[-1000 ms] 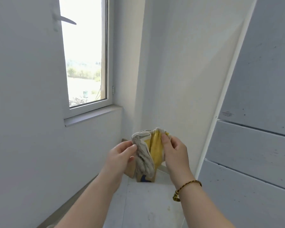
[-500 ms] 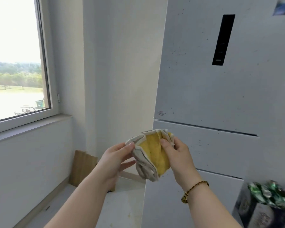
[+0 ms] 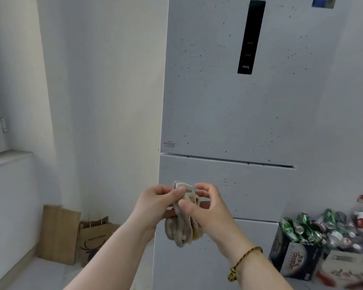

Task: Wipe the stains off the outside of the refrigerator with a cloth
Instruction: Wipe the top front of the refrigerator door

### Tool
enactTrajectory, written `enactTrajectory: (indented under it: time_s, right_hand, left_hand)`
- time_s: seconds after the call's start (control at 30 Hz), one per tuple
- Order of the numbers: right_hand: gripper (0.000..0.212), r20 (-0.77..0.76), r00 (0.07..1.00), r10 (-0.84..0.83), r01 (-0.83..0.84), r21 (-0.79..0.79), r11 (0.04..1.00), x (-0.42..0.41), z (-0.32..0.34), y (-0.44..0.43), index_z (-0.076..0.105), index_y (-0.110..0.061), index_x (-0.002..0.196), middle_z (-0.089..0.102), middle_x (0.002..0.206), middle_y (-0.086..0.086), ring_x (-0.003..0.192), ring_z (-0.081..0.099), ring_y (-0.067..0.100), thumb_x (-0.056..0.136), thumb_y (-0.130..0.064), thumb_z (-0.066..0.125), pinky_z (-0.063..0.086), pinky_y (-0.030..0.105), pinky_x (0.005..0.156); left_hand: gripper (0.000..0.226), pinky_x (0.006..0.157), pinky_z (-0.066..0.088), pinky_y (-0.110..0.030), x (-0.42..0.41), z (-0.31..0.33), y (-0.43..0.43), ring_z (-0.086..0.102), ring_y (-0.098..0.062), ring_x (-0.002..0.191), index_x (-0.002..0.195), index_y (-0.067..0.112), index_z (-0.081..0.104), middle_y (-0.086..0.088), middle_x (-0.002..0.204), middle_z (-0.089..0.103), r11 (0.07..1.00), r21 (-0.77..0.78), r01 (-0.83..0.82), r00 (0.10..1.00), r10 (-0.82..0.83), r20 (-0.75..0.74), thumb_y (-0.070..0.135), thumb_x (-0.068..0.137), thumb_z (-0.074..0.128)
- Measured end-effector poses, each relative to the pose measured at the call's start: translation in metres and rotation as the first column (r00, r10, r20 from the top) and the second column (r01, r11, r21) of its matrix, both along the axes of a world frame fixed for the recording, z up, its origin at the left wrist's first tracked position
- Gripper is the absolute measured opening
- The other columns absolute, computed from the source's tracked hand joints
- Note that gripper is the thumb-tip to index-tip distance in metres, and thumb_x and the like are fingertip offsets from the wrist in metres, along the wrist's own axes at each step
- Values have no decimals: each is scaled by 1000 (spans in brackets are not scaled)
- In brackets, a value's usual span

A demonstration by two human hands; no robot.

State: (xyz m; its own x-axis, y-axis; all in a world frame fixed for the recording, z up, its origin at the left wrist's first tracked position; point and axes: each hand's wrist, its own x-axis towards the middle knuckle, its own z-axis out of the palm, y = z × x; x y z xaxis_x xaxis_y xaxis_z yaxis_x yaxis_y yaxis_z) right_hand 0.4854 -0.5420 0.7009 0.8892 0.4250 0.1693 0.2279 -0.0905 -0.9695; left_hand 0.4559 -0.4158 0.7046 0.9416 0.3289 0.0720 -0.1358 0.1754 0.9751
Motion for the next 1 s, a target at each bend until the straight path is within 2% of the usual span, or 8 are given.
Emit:
enactTrajectory:
  time_s: [0.3,0.4,0.5,0.57,0.67,0.83,0.9,1.0]
  right_hand:
    - [21,2,1000,10,-10,266,964,90,9,70,56,-21,98,62,100,2,82,62,8,81,-10,64,53,18,65]
    - [8,-114,988,-102,141,414,899,112,14,88,57,-18,90,65,79,-2,64,64,6,85,-12,59,50,19,52]
    - [7,-223,955,-197,285,488,825,134,16,94,53,-15,85,62,73,3,56,60,13,90,-10,52,44,20,43]
    - [9,-255,939,-232,334,507,794,146,18,96,52,-14,84,60,75,4,60,58,15,92,-10,50,44,20,43]
    - [9,-259,935,-244,348,523,778,160,23,98,53,-14,85,60,79,6,65,57,16,92,-10,49,46,24,51]
    - [14,-234,958,-163,274,592,758,178,26,97,52,-14,84,59,80,4,68,59,15,92,-4,46,51,19,54]
    - [13,-170,974,-152,223,574,788,183,25,95,52,-14,86,59,82,2,73,59,14,92,-5,47,52,19,61]
    - [9,-51,986,-158,165,419,893,196,29,83,50,-22,95,57,100,0,93,55,15,88,-18,54,46,19,72]
  left_hand:
    - [21,46,44,-15,91,14,69,60,-8,58,75,8,68,-4,71,68,989,22,146,979,-148,137,27,66,65]
    - [24,65,52,-21,114,15,84,65,-17,80,91,16,73,-5,89,73,961,149,232,945,-259,200,19,67,74]
    - [60,72,51,-19,132,8,87,65,-11,97,117,26,56,6,107,69,910,274,312,904,-372,208,11,61,68]
    - [74,79,48,-13,141,1,85,60,2,104,122,39,43,21,113,62,873,395,287,891,-395,225,5,62,71]
    - [70,84,43,-8,156,-5,89,54,8,107,120,40,43,21,116,58,854,500,143,896,-327,302,7,64,68]
    - [11,68,53,-18,183,7,94,65,-11,76,81,16,67,3,76,72,972,234,-5,959,-62,277,10,86,59]
    - [22,73,55,-24,189,17,90,67,-18,80,81,7,67,-9,83,72,992,130,-6,971,-25,239,20,89,50]
    - [27,59,55,-20,195,39,86,69,-14,69,79,6,66,-6,74,72,996,75,-55,969,35,244,25,89,50]
